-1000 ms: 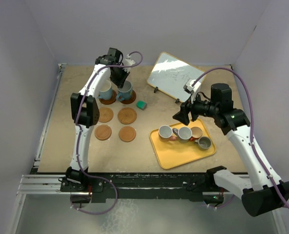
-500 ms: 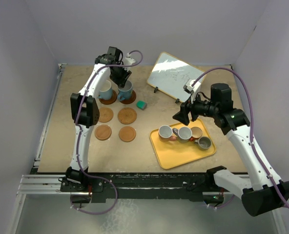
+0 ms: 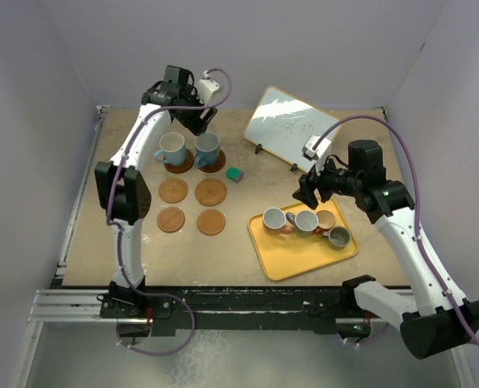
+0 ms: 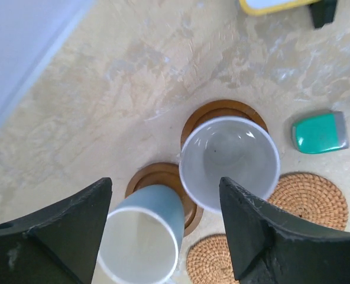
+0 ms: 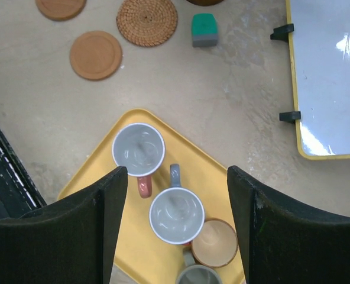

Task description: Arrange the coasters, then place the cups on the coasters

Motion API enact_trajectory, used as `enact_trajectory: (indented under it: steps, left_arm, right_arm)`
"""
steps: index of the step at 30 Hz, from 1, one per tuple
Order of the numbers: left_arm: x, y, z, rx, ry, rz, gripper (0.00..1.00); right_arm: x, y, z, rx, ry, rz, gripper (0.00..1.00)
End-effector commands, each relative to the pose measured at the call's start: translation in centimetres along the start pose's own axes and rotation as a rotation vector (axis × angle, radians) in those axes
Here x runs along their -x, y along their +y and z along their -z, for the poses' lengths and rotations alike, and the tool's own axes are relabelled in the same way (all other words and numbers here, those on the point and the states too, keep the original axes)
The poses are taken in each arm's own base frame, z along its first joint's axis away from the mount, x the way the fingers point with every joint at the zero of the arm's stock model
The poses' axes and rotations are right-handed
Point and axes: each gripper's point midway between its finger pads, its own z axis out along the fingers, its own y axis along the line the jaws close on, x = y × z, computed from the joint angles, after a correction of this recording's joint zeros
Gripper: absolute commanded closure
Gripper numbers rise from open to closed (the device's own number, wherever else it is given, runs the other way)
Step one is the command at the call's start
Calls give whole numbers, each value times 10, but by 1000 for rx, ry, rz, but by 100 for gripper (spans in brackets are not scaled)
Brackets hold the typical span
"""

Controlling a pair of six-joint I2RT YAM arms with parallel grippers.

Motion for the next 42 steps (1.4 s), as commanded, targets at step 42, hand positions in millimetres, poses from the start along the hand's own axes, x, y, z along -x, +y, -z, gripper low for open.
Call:
enact_trajectory:
  steps: [42]
  left_arm:
    - [-34,-84,187,72,-330,-38,24]
  right_arm:
    - [-118,13,-113,141,586,4,54]
